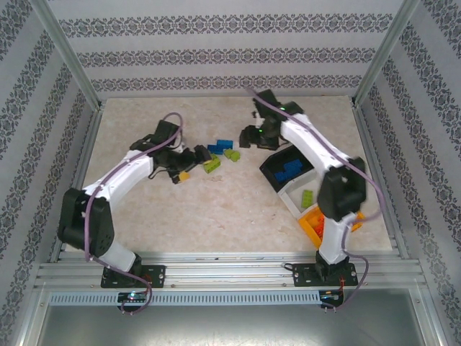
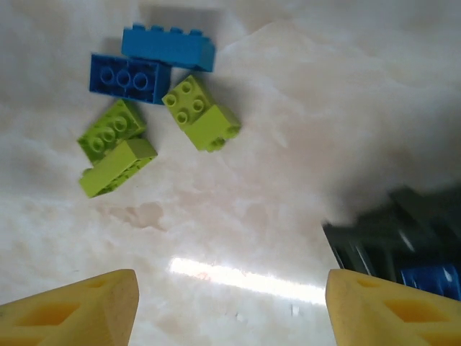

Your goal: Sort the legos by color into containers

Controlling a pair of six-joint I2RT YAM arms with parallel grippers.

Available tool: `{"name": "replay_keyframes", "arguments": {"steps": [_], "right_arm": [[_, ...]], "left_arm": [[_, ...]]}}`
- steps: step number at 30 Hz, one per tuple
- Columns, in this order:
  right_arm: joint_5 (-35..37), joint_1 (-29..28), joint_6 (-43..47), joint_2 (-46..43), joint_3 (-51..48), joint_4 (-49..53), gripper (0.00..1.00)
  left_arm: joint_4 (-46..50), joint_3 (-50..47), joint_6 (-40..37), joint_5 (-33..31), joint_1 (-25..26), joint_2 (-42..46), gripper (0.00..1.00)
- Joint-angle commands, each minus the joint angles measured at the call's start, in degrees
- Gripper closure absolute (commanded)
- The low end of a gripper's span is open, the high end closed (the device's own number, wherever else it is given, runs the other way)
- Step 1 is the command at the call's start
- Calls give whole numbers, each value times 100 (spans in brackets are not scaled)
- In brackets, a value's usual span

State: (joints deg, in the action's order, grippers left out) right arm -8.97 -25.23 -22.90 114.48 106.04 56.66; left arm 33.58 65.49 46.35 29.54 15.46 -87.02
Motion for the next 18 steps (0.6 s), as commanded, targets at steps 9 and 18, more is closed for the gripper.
{"name": "replay_keyframes", "arguments": {"steps": [9,18], "right_arm": [[465,-447,1469,2884,3490,1945,26],[279,-408,1401,3274,3318,1759,31]], "left_arm": [[816,-740,-453,-19,-794,1095,0],[1001,-792,-421,-60,-971,1223,0]]}}
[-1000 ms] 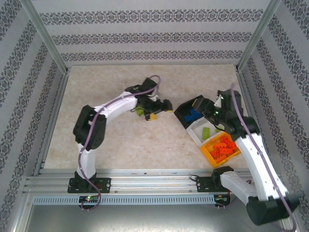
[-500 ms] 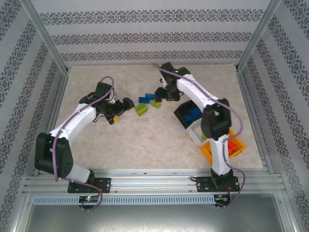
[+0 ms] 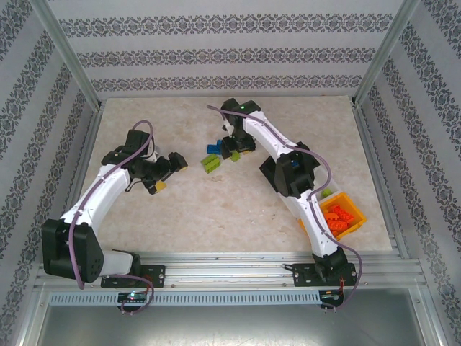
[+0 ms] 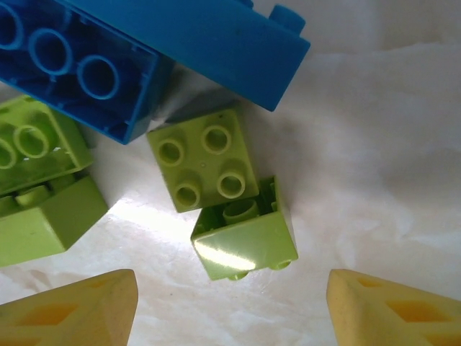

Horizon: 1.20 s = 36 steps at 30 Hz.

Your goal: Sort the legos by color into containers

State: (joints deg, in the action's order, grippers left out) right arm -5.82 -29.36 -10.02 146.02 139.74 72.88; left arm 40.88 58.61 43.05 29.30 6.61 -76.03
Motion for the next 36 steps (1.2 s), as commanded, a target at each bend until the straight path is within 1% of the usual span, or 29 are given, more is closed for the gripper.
{"name": "replay_keyframes", "arguments": {"steps": [1,5,7,9,14,15,20,23,26,31,33,36], "right_arm": [[-25,-18,116,113,-112,78,31],[98,-102,187,136,-254,-201,38],[155,-100,138,189,-210,-294,44],[203,-105,76,201,-181,-377,54],[277,-114,-20,-39,-351,-422,68],[303,-118,-33,-175,-465,-449,70],[424,-33,-238,-1212,-1186,-554,69],[452,123,-373,-2031,-1864,-547,68],[541,414,-562,-2993,-2868,-515,68],[717,1190,-1068,-4845,-5105,-612,67],[782,1495,-1215,-5462,-5919,-655,67],[740,1878,-1350,-6073,-6844,-756,66]], "left_arm": [[277,-113,-79,-30,-84,111,0],[295,-90,-9,25,-97,73,0],[375,-26,-20,37,-92,82,0],[508,70,-119,8,-91,71,0],[646,195,-258,72,-115,-78,0],[610,197,-251,79,-112,-80,0],[322,153,-244,108,-109,-143,0],[62,188,-237,229,-74,-366,0],[-118,412,-294,244,56,-720,0],[-144,1138,-474,184,392,-1615,0],[-140,1425,-528,216,506,-1987,0],[-194,1826,-534,365,655,-2497,0]]}}
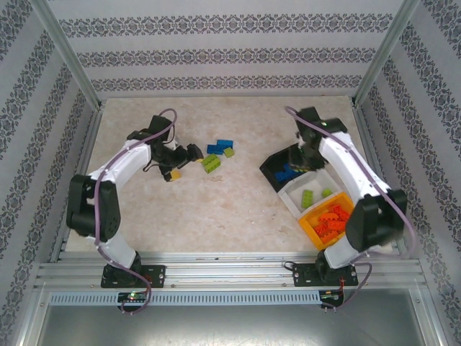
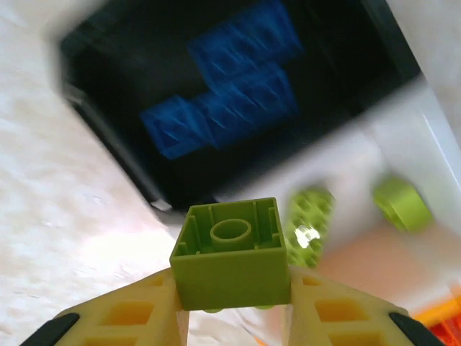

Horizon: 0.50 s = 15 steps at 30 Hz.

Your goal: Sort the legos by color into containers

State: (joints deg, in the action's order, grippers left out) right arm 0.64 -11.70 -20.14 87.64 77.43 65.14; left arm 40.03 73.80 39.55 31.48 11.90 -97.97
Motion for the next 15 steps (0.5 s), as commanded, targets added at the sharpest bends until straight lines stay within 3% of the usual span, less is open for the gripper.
{"name": "replay_keyframes", "arguments": {"steps": [1,5,9,15], "right_arm": [[83,205,-357,-343,-846,-58,66],[107,440,-356,-294,-1148,-276,55],[199,306,-333,-194,-490,-395,38],[101,-595,-181,738,1029,-507,35]], "left_arm": [[-118,419,-171,191,172,-443,0],[-128,673,-156,315,260,-733,0],[-10,693,-243,254,265,-711,0],[67,356,-257,112,168,-354,0]]}}
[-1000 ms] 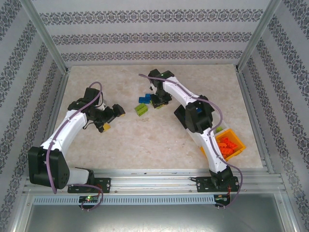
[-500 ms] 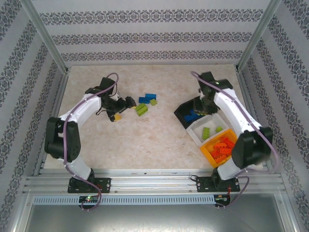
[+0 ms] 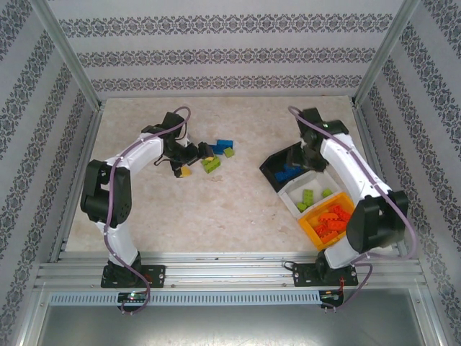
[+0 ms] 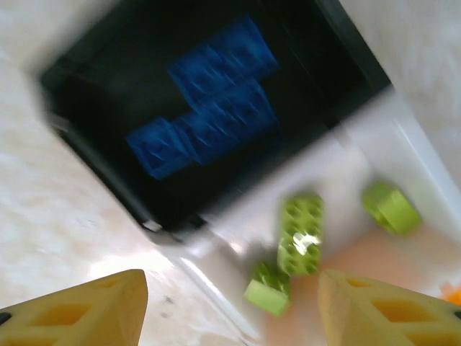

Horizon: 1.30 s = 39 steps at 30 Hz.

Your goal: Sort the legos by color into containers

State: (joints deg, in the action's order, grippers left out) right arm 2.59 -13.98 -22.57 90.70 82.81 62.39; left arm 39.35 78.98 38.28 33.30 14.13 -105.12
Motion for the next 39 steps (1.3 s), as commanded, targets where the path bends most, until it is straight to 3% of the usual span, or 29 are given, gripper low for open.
{"name": "replay_keyframes", "arguments": {"steps": [1,4,9,18,26,33,39], "right_arm": [[-330,-562,100,676,704,-399,35],[-741,-1045,228,1579,1520,-550,33],[-845,-1457,559,3177,2984,-502,32],[-198,-1870,1267,5239,5256,19,31],[-66,-1841,1231,5732,5411,-84,35],[-55,-1768,1143,5898,5426,-149,51],[29,-1705,1083,5514,4965,-302,71]], "left_arm": [[117,-283,-108,-97,-103,485,0],[120,-631,-68,-138,-264,846,0],[345,-1094,-104,-235,-465,1473,0],[777,-1649,-8,-348,-564,2230,0],[1125,-1813,14,-554,-596,2626,0],[1108,-1935,152,-519,-627,2703,0],[946,-1948,274,-415,-622,2636,0]]}}
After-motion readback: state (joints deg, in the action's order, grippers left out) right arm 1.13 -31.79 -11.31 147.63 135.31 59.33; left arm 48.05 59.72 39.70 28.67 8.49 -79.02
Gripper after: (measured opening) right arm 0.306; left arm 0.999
